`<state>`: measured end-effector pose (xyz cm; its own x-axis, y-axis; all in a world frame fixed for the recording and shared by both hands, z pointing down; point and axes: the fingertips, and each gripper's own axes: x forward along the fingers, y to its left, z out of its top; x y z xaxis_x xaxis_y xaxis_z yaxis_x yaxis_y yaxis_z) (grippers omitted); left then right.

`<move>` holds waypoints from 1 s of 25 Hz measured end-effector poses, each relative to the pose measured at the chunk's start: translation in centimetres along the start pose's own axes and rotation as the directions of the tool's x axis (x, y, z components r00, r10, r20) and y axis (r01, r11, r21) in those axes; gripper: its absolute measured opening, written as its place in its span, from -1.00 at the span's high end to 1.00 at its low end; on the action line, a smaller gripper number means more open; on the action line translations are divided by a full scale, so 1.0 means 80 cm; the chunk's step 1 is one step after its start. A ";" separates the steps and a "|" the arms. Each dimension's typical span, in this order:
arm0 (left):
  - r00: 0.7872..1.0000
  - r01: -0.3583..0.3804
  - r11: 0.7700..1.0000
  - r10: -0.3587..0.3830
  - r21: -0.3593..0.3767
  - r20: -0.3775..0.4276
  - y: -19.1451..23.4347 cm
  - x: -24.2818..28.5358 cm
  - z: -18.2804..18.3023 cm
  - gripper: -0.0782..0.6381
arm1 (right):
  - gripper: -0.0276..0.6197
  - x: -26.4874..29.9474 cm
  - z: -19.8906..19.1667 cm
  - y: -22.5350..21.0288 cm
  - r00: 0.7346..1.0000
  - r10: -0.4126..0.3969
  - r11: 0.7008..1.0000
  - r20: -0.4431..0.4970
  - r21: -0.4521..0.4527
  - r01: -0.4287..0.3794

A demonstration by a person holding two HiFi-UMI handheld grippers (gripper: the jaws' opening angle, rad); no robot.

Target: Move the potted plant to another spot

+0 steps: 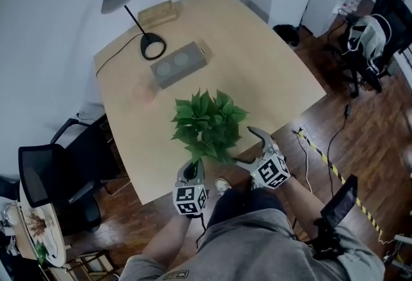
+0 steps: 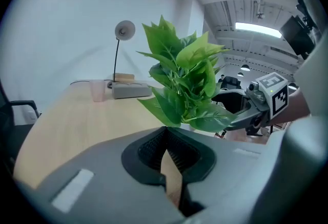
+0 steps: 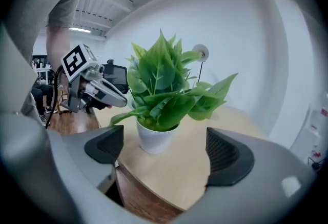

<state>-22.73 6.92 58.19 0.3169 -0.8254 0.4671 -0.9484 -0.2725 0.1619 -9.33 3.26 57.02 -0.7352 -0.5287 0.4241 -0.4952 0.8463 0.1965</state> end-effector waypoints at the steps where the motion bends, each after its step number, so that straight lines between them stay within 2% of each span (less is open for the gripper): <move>1: 1.000 -0.008 1.000 0.008 -0.007 0.009 -0.005 -0.008 0.000 0.80 | -0.66 -0.008 0.005 0.000 1.000 0.003 1.000 0.005 -0.003 -0.003; 7: 0.991 -0.077 0.996 0.081 -0.035 0.109 -0.040 -0.061 0.014 0.80 | -0.51 -0.053 0.032 0.022 0.993 0.062 0.997 0.101 0.039 -0.067; 10: 0.976 -0.130 0.990 0.137 -0.053 0.169 -0.067 -0.088 0.019 0.80 | -0.28 -0.082 0.030 0.041 0.985 0.111 0.988 0.129 0.089 -0.123; 13: 0.959 -0.160 0.985 0.171 -0.070 0.224 -0.110 -0.114 0.023 0.80 | -0.01 -0.125 0.025 0.059 0.978 0.158 0.981 0.135 0.094 -0.172; 17: 0.948 -0.154 0.982 0.178 -0.108 0.263 -0.180 -0.142 0.020 0.80 | 0.16 -0.192 0.014 0.070 0.973 0.177 0.967 0.151 0.158 -0.200; 21: 0.943 -0.130 0.982 0.165 -0.137 0.290 -0.246 -0.163 0.015 0.80 | 0.22 -0.256 0.016 0.076 0.959 0.192 0.940 0.208 0.242 -0.240; 25: 0.939 -0.112 0.984 0.151 -0.140 0.307 -0.284 -0.184 0.013 0.80 | 0.35 -0.291 0.027 0.088 0.950 0.194 0.925 0.244 0.276 -0.260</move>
<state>-5.89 24.74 46.71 0.1523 -0.9687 0.1962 -0.9677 -0.1058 0.2288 3.30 21.35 46.64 -0.9077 -0.3541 0.2251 -0.3948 0.9024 -0.1727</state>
